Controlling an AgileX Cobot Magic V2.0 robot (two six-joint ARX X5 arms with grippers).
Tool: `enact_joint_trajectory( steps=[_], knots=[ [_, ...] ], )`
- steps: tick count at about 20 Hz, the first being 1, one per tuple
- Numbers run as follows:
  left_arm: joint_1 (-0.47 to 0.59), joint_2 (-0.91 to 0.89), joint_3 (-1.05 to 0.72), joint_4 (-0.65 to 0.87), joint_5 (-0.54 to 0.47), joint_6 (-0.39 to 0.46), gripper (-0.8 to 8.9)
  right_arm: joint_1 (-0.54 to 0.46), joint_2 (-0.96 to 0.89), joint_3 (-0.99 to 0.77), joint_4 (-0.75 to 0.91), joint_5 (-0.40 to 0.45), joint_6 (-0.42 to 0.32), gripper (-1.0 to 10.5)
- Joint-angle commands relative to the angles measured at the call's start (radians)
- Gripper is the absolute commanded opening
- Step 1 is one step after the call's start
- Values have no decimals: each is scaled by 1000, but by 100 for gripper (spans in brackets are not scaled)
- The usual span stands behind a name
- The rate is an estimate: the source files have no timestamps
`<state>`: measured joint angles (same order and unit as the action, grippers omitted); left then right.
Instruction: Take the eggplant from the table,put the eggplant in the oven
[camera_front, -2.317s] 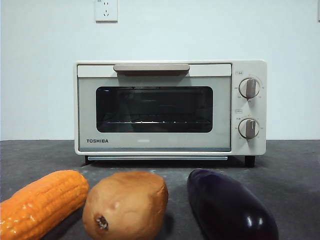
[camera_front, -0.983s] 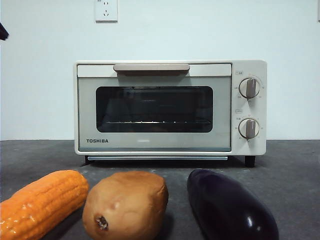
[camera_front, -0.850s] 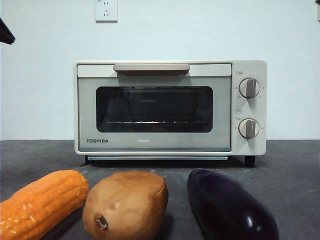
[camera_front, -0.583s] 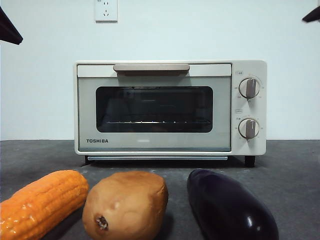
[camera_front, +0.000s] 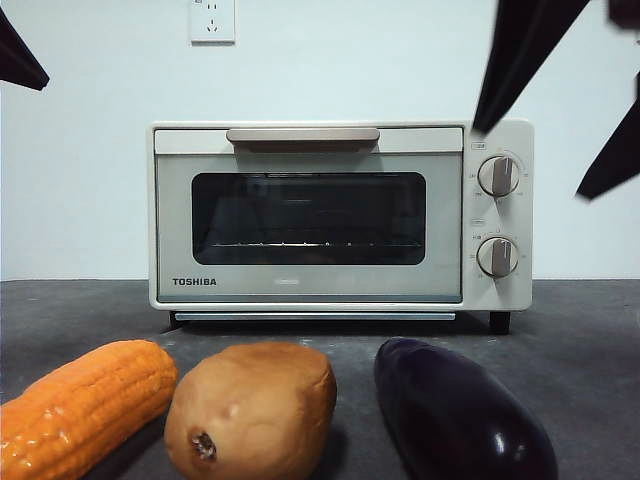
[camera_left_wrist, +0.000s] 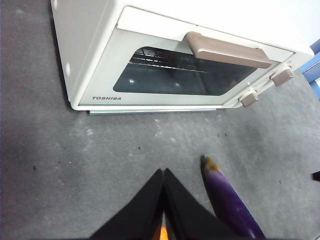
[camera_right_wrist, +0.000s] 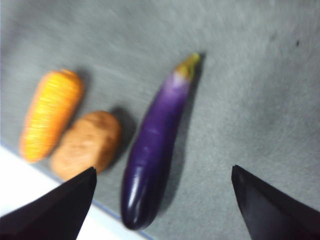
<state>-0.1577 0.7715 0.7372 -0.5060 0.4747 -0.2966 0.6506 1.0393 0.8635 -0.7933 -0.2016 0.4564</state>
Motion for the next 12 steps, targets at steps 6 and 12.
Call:
enact_joint_trajectory(
  steps=[6,12],
  knots=[
    [-3,7,23,5,-7,24,4,164,311,37,108,106,110,437],
    [-3,7,23,4,-7,25,4,201,481,42,190,129,121,423]
  ],
)
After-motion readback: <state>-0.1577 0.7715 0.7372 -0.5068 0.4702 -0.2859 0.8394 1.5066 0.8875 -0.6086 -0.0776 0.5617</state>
